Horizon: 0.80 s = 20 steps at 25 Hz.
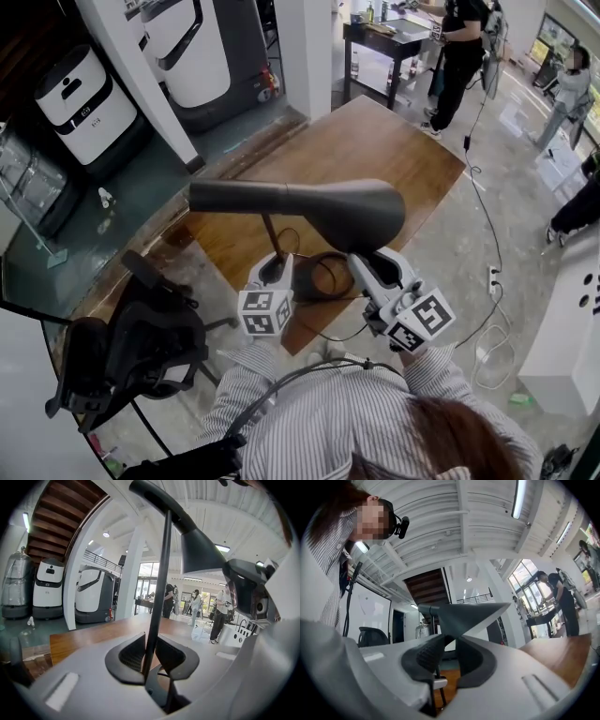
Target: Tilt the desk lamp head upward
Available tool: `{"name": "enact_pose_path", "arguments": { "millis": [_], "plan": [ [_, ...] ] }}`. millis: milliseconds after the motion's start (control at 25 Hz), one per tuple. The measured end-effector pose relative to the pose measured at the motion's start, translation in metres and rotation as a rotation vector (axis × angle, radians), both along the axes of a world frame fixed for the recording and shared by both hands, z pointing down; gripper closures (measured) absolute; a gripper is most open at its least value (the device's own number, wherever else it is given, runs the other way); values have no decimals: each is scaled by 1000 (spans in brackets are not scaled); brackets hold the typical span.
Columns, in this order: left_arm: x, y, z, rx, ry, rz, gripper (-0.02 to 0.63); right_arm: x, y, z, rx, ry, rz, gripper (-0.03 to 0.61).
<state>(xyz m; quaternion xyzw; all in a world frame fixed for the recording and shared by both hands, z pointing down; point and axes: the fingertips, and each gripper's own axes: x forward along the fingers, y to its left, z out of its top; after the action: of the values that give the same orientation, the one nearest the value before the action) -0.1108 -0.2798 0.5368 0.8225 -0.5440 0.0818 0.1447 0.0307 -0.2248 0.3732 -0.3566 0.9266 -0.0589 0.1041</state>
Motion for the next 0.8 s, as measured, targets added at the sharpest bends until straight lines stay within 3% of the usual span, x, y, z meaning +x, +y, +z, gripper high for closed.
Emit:
{"name": "enact_pose_path", "arguments": {
  "millis": [800],
  "plan": [
    [-2,-2,4,31,-56,-7,560,21,-10,-72,102,-56,77,508]
  ]
}}
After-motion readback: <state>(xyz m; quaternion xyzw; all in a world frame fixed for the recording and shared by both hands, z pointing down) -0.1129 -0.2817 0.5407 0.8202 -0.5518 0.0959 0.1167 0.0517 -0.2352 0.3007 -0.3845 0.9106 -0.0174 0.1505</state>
